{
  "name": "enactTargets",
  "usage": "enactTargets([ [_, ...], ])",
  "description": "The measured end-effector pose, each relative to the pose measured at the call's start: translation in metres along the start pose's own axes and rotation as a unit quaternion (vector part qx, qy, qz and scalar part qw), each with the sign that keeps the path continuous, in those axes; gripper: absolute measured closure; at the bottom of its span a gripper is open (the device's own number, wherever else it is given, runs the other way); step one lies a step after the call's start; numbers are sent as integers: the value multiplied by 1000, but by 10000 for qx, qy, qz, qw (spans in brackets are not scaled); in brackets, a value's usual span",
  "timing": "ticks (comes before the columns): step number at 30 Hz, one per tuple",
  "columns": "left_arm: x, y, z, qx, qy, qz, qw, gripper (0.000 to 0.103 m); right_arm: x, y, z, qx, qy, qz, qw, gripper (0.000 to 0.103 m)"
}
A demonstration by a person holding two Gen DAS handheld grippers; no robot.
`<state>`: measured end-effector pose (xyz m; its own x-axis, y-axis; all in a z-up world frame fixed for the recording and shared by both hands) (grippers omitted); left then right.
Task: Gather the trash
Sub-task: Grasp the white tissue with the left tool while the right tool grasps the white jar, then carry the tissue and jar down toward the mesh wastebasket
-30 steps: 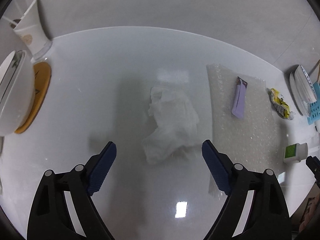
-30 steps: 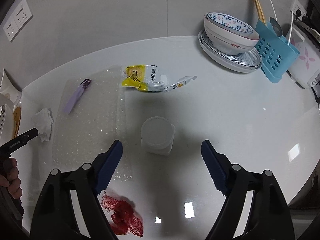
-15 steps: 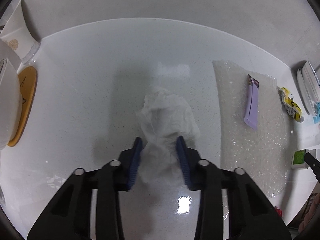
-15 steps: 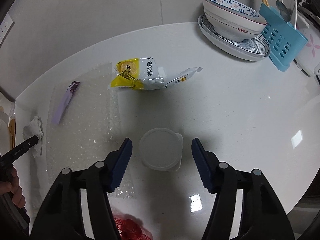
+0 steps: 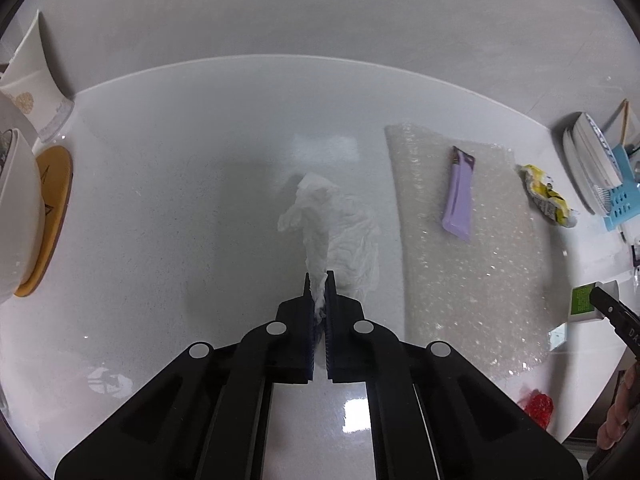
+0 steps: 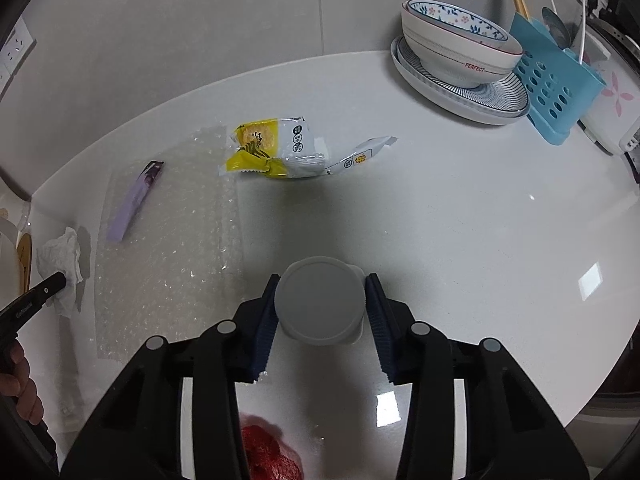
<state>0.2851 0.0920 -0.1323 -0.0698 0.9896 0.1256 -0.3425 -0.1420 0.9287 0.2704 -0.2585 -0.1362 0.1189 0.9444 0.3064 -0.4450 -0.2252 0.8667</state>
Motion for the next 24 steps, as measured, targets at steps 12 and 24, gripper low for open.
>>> enactTargets([
  [12,-6,64,-45,-153,76,-107,9998,100,5,51,-24,-247,404,167,9987,63],
  [24,-39,117,-117,-253,183,-35,9995,100,-2,92,-78,-296,955,446,9940,63],
])
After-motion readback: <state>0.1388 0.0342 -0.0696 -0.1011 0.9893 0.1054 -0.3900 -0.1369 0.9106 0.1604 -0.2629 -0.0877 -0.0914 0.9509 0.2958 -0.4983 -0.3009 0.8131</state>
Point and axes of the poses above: each gripper's, at about its wrist camera, not at the fingertips, and y roughly against the way its jaws point, x to its left, z to its top, the point moved 1 cm from there along -y, roughly the way its jaws point, and after that the axes turned 15 degrees about z, right-handed, at the moved point
